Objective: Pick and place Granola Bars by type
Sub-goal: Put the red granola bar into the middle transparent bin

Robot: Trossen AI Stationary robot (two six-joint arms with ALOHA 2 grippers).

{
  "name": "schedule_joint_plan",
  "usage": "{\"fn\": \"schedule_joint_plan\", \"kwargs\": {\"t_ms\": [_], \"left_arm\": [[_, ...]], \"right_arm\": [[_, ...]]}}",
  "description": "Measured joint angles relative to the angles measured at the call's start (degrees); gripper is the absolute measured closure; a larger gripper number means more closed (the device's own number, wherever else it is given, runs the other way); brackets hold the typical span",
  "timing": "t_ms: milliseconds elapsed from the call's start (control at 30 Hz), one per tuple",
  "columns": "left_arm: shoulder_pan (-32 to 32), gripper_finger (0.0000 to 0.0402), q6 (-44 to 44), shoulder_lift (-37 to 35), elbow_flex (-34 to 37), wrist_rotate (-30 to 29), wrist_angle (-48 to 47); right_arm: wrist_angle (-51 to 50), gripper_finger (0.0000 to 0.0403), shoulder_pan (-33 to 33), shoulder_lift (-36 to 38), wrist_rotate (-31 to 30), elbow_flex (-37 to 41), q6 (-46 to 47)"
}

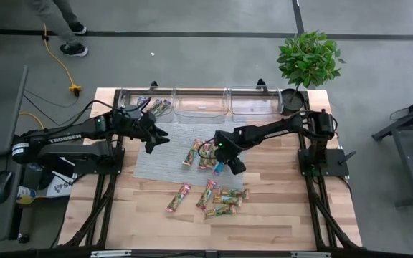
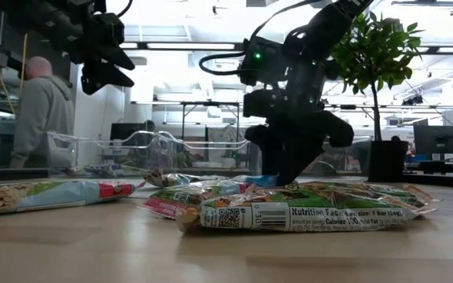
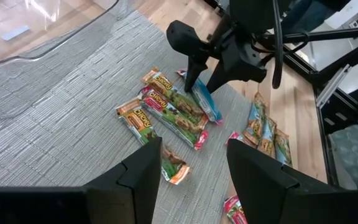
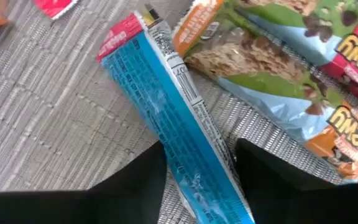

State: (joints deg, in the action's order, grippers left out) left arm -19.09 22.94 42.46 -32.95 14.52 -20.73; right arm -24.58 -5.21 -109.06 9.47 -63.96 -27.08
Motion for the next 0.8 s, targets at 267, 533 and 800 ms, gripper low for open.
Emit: {"fn": "schedule_joint_plan", "kwargs": {"t_ms": [267, 533, 800], "left_arm": [[0.0, 0.0223, 0.3, 0.0, 0.0, -0.1, 0.0], [0.0, 0.0223, 0.4, 0.0, 0.0, -0.1, 0.0], [0.0, 0.0223, 0.4, 0.0, 0.0, -0.1, 0.0]], "right_arm": [[-1.7, 0.0299, -1.4, 0.4, 11.7, -1.1, 10.4], [0.2, 0.0325, -5.1, 2.4, 35.3, -2.9, 20.7], [22.3, 0.0331, -7.9, 3.0, 63.8, -3.1, 46.0]]}}
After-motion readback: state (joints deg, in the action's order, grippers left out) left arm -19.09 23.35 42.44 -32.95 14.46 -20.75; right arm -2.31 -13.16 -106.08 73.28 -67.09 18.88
